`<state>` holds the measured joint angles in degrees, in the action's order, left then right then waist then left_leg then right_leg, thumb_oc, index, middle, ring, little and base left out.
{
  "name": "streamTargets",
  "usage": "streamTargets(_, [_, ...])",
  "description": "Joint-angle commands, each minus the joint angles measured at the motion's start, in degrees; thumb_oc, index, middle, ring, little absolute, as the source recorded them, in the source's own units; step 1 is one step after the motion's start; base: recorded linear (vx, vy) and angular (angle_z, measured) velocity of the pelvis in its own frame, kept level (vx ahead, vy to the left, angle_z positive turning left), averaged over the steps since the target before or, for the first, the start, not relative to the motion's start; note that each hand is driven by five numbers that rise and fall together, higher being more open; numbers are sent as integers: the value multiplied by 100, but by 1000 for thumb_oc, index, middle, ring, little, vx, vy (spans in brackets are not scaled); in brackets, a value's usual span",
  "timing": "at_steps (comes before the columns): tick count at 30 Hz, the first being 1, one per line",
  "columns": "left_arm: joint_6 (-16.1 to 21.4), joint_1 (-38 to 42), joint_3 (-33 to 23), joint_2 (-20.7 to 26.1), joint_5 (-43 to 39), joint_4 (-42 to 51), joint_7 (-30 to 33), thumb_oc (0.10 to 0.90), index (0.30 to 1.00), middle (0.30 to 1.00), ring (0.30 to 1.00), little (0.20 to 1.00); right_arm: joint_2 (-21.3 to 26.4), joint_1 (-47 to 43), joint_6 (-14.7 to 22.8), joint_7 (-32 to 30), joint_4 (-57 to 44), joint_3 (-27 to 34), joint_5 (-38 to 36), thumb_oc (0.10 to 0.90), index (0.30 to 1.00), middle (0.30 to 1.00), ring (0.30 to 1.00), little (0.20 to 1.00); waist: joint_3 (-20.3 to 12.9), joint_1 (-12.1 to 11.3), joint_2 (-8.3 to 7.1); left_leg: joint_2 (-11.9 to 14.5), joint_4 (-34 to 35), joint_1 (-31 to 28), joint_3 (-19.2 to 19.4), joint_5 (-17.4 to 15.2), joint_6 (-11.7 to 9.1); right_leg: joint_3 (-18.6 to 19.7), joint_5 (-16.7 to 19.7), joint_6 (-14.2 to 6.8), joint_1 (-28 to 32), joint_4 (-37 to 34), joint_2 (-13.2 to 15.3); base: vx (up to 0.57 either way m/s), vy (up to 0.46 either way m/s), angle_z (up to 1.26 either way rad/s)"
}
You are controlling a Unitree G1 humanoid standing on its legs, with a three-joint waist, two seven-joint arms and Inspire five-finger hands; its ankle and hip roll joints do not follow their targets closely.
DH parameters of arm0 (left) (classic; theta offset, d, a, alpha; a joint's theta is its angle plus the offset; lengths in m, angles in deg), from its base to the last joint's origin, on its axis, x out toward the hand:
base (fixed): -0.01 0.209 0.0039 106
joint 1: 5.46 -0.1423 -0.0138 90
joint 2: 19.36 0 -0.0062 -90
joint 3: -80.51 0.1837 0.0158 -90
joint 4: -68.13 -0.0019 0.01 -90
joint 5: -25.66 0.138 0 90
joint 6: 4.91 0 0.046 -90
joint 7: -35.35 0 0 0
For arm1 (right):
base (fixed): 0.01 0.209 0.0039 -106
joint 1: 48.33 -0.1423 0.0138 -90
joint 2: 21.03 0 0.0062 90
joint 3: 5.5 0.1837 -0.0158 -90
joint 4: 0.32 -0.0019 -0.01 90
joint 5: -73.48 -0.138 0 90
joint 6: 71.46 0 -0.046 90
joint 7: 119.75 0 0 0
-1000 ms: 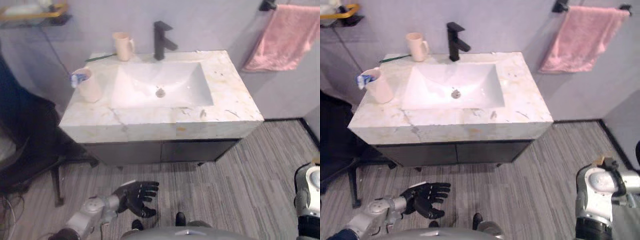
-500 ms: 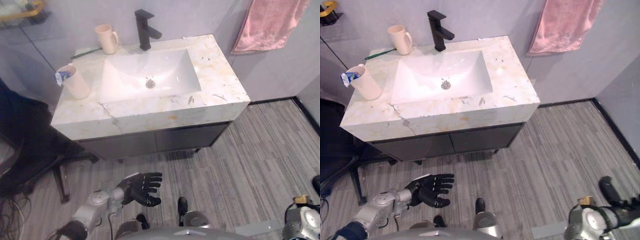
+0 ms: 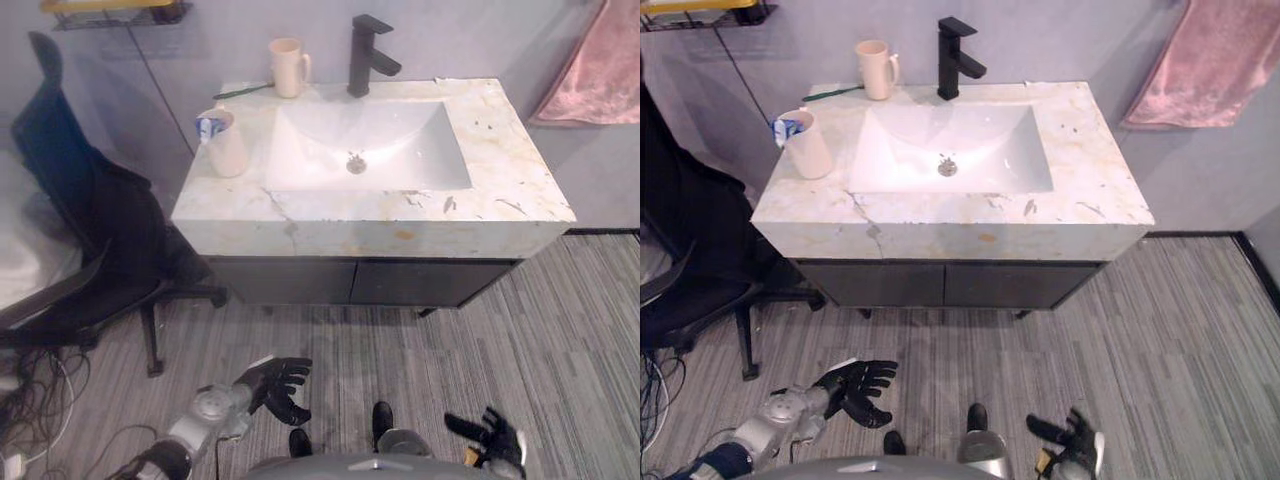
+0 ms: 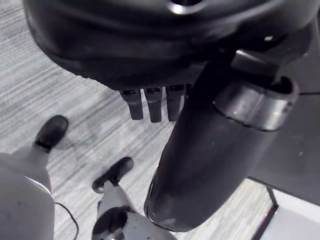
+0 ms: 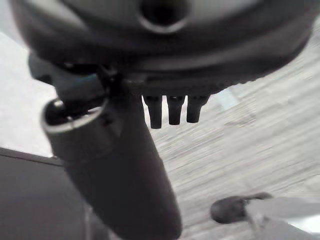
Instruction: Organize the bathroom.
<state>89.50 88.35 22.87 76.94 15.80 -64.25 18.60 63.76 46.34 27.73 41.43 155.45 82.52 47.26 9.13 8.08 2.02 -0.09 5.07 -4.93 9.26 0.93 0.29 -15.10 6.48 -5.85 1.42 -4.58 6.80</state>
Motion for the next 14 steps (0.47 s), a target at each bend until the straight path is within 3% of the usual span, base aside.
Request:
streamTargets(1, [529,674,-40,-166,677,-381,520,800,900,900,900,900,316,-57,-31,-3,214,18,111,800,900,900,900,900,-207,33,-29,-113,-7,-82,151,-470,90,281,-455,-270,-298,424,-267,-34,27,-5])
streamTargets(5, [120,803,-138,-131,277,-378,635,800,900,900,900,900,384,-143,-603,417,509,-204,845,800,900,900,900,900,-232,14,-38,-131,-7,-79,229,-464,103,322,-395,-317,-327,394,-254,-26,32,-10])
streamTargets(8, [-62,792,-233,-220,-79,-513,464,800,900,900,900,900,393,-179,-721,503,568,-295,776,800,900,900,900,900,-255,-22,-56,-144,-7,-68,234,-454,110,350,-377,-331,-320,381,-253,-5,8,-11])
streamTargets(9, [-48,779,-300,-305,-166,-676,390,800,900,900,900,900,406,-246,-946,525,625,-297,734,800,900,900,900,900,-278,-65,-64,-156,-7,-61,229,-454,121,359,-380,-336,-322,390,-254,0,0,0])
streamTargets(14, [-54,811,-295,-494,-162,-1062,83,800,900,900,900,900,355,-450,-1133,468,731,-416,691,800,900,900,900,900,-321,-156,-79,-173,-7,-72,225,-468,142,297,-386,-343,-286,379,-215,0,0,0])
